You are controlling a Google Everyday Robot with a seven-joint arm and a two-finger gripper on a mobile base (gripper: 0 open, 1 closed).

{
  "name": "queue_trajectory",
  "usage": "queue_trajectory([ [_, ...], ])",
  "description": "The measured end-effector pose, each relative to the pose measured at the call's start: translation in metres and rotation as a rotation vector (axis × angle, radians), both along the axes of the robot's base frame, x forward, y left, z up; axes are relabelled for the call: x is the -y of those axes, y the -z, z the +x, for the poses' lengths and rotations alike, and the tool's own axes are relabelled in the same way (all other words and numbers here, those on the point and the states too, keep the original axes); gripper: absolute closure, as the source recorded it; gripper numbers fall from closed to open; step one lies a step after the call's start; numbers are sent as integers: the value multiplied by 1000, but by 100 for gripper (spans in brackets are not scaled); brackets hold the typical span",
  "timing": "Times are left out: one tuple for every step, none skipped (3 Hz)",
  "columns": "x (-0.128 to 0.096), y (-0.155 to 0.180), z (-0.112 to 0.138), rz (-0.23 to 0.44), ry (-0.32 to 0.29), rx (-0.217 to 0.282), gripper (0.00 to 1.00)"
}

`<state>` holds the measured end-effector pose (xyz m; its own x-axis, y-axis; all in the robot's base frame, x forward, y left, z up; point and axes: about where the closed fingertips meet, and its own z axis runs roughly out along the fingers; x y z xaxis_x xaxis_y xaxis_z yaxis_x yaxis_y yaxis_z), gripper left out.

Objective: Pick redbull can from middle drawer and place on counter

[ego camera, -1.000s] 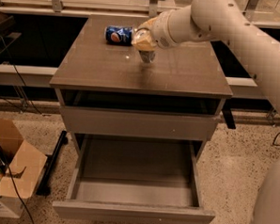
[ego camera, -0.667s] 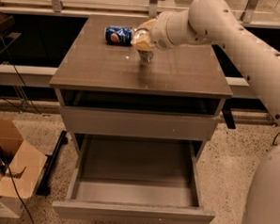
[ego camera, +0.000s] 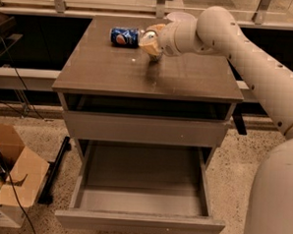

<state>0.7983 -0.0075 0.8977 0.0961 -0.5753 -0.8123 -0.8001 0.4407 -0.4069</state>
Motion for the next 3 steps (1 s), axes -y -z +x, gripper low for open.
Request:
queue_trajectory([
  [2,2,1,4,6,-3,35],
  [2,2,1,4,6,-3,11],
  [-1,4,0,4,3,-5,0],
])
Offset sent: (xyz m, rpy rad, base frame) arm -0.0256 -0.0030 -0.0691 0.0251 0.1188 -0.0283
